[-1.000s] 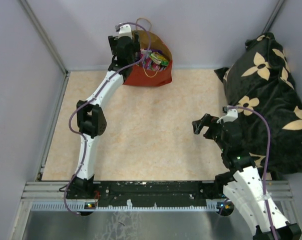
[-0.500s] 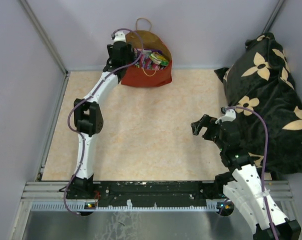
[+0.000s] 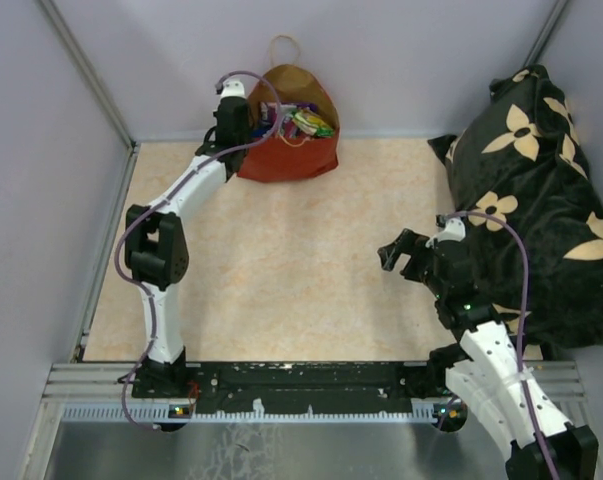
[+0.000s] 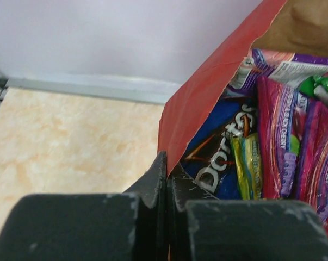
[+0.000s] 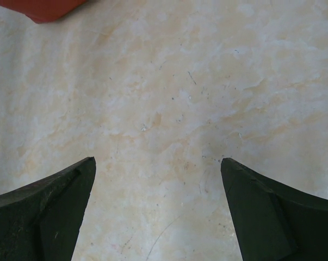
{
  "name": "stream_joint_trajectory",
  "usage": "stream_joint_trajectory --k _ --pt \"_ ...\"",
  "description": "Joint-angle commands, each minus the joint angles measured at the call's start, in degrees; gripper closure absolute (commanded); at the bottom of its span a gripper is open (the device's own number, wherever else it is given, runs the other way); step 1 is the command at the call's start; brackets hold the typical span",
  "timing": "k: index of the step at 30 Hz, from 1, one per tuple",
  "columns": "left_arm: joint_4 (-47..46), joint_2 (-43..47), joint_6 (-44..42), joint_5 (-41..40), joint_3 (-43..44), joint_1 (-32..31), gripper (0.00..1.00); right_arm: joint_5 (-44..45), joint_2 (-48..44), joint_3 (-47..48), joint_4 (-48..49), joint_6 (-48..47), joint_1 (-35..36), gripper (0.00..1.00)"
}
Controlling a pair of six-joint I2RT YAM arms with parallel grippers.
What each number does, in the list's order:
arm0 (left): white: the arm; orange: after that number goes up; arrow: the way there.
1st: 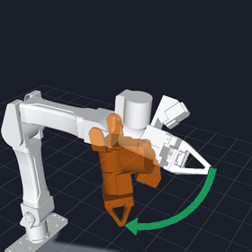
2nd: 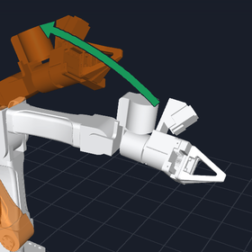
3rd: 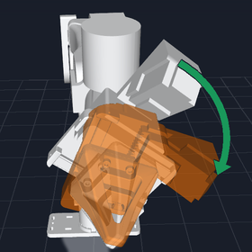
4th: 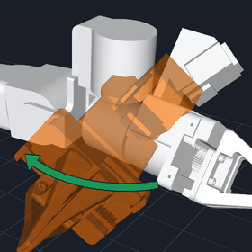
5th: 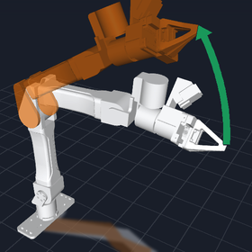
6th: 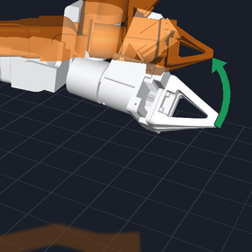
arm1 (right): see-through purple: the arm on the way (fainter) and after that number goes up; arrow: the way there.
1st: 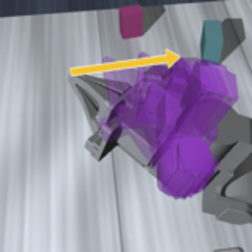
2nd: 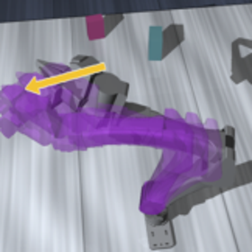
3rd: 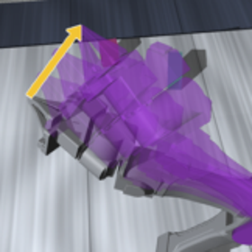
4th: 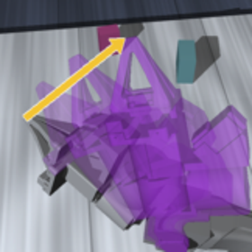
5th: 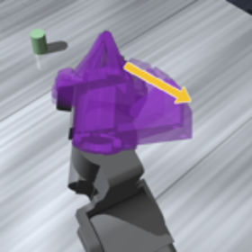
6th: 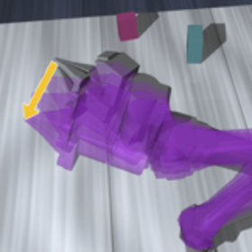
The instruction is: Take the snacks out of the paper bag
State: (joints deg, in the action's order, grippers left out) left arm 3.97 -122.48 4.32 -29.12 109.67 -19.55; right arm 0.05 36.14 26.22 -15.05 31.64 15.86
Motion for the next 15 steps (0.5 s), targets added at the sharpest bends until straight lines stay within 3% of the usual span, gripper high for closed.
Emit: stream_joint_trajectory --k 1,9,12,15 --pt "-1.1 11.4 1.2 -6.5 -9.2 1.5 1.0 -2.2 2.3 2.1 7.0 -1.4 0.1 0.01" --pt "3.5 30.3 8.3 -7.8 -25.6 1.5 1.0 -9.2 23.3 13.6 15.6 -6.1 2.5 0.08" --pt "4.6 37.9 10.9 -5.9 -32.9 1.5 1.0 -7.2 32.1 17.2 19.9 -9.7 8.1 0.12" --pt "7.3 44.8 12.9 -3.9 -38.8 1.4 1.0 -7.8 41.1 20.5 24.0 -12.8 14.5 0.24"
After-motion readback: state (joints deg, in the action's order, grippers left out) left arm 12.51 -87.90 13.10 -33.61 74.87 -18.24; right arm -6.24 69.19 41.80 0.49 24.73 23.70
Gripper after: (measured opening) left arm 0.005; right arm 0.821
